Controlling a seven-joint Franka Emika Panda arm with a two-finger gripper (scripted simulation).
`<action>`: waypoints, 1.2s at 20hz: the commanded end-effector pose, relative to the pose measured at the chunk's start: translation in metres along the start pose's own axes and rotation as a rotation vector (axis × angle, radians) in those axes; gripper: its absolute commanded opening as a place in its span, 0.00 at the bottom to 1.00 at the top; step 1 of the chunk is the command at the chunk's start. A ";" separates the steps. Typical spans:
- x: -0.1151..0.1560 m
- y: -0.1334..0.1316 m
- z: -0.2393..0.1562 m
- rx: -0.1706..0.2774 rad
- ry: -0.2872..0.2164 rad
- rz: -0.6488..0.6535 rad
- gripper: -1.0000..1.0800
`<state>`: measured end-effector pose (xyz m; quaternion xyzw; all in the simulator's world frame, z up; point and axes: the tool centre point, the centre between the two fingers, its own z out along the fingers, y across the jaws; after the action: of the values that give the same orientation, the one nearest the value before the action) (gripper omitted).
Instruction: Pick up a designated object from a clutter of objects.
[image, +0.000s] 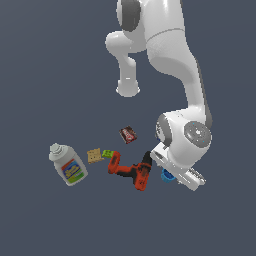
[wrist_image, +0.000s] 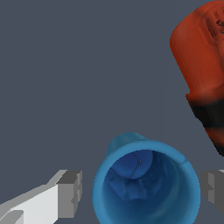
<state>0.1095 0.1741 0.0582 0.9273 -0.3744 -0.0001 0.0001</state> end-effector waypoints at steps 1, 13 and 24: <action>0.000 0.000 0.012 0.000 0.000 0.001 0.96; 0.000 -0.001 0.018 0.000 0.000 0.001 0.00; 0.003 0.004 0.010 0.000 0.000 0.001 0.00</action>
<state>0.1085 0.1713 0.0439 0.9272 -0.3746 -0.0009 0.0006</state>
